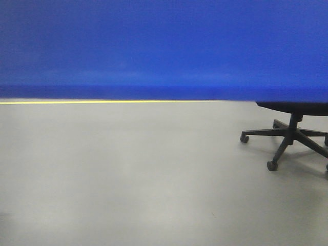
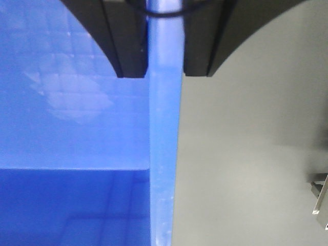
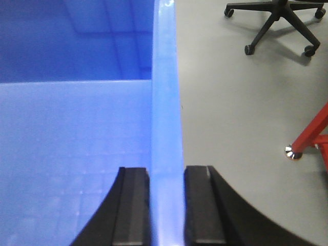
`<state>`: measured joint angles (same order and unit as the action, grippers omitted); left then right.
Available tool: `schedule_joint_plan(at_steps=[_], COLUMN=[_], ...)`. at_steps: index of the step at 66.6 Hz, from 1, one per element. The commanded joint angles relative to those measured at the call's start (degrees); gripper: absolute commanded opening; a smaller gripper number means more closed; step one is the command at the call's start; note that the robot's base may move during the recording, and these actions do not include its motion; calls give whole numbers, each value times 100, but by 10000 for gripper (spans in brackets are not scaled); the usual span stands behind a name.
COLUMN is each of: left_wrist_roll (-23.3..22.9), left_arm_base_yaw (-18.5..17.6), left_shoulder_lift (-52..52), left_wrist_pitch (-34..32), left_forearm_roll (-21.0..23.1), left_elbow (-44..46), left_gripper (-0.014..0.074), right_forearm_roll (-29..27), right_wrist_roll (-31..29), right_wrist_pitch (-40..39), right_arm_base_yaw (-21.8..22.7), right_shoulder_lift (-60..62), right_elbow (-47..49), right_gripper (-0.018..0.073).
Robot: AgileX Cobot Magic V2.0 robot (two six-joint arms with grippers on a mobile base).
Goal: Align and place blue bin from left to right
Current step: 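Drive across the floor carrying the bin in both grippers, then drive toward the roller rack of blue bins holding the bin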
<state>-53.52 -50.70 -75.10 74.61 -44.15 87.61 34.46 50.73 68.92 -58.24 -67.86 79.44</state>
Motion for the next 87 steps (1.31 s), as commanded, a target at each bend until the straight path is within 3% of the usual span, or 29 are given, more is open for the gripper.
schedule_joint_plan(at_steps=[1, 87], left_wrist_roll=[-31, -31], left_arm_base_yaw=[-98, -98], left_shoulder_lift=[47, 47], left_wrist_pitch=[-543, -553], left_forearm_roll=[-153, -150], left_elbow=[41, 41], left_gripper=[-111, -111], right_forearm_roll=[76, 76], right_wrist_roll=[10, 10], right_wrist_pitch=[-656, -678], right_arm_base_yaw=[-57, -57], right_shoulder_lift=[54, 54], right_elbow=[55, 55], right_gripper=[-78, -78])
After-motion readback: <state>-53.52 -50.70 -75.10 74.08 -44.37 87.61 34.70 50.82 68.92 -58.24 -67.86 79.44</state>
